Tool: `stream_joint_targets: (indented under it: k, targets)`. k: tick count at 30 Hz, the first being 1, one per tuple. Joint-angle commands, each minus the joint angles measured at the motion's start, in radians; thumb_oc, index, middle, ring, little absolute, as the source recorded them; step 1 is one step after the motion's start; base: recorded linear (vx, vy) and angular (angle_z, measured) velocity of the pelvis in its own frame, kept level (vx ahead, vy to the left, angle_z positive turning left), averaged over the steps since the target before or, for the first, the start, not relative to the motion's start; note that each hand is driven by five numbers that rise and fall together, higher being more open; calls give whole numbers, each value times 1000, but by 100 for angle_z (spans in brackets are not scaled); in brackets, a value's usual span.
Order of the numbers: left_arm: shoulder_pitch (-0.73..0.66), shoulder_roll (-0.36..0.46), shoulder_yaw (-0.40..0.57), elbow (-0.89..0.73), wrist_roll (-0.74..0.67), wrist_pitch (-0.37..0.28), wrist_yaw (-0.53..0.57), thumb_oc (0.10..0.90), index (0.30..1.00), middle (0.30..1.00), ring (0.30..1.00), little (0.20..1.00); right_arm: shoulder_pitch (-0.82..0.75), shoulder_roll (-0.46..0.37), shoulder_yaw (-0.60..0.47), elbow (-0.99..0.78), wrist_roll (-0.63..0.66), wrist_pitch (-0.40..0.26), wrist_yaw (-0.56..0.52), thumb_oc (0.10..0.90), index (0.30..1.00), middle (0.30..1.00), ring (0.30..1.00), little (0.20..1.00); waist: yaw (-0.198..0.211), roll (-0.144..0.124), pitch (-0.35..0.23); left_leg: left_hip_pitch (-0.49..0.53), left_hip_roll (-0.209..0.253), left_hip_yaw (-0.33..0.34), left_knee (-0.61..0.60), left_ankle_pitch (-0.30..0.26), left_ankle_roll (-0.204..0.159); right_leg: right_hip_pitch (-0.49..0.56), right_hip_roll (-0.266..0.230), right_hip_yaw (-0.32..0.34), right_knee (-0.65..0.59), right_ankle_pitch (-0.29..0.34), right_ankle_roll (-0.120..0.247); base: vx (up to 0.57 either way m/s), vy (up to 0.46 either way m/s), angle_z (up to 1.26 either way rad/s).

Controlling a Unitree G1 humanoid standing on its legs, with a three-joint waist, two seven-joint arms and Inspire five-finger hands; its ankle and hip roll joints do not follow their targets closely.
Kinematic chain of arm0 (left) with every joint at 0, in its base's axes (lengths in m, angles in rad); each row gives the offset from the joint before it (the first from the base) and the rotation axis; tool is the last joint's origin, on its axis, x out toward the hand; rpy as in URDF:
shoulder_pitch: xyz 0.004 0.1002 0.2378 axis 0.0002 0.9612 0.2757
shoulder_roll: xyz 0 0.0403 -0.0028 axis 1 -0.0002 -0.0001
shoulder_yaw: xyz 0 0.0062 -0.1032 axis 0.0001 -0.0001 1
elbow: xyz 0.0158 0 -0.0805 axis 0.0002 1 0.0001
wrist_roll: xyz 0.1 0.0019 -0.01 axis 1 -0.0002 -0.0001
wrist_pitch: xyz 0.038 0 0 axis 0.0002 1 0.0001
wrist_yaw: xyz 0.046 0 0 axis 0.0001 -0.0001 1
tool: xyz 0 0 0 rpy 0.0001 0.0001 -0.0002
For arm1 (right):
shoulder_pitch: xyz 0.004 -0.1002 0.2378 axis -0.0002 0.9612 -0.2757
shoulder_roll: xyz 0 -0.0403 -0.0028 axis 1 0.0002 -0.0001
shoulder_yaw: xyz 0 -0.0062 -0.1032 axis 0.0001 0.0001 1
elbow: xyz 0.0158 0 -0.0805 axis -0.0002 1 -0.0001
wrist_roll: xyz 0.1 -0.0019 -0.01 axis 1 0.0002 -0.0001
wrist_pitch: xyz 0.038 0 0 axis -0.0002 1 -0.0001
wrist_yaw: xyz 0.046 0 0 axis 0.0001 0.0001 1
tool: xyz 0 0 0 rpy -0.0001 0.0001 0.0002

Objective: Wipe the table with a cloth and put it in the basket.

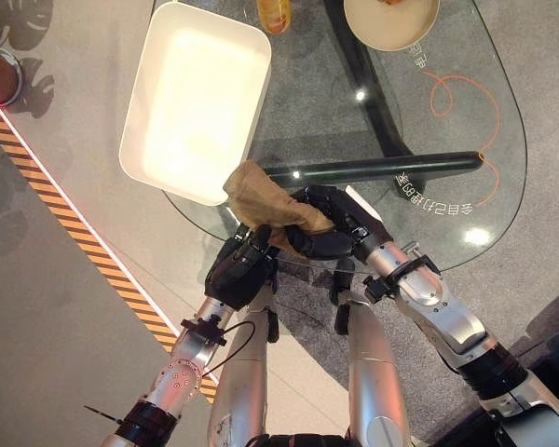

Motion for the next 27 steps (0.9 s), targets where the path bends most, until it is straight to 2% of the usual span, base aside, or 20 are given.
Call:
stream_joint_targets:
  k: [1, 12, 27]
  targets:
    - [-54, -29, 84, -297, -27, -65, -157, 800, 900, 900, 900, 900, 29, -23, 59, -117, -45, 10, 112, 100, 300, 300, 300, 200, -2, -6, -25, -8, -70, 39, 162, -181, 17, 34, 64, -39, -173, 107, 9, 2, -8, 7]
    - [-63, -9, 100, -313, -43, -92, -167, 800, 900, 900, 900, 900, 5, -90, 92, -133, -135, 108, 261, 100, 300, 300, 300, 200, 4, -15, -25, -16, -70, 36, 162, -179, 14, 27, 64, -43, -172, 108, 11, 0, -1, 1]
    - [-60, -51, 112, -330, -95, -117, -138, 800, 900, 900, 900, 900, 5, -72, 89, -146, -155, 103, 249, 100, 300, 300, 300, 200, 7, -27, -25, -30, -74, 26, 166, -179, 12, 16, 68, -44, -169, 108, 11, 0, 0, 0]
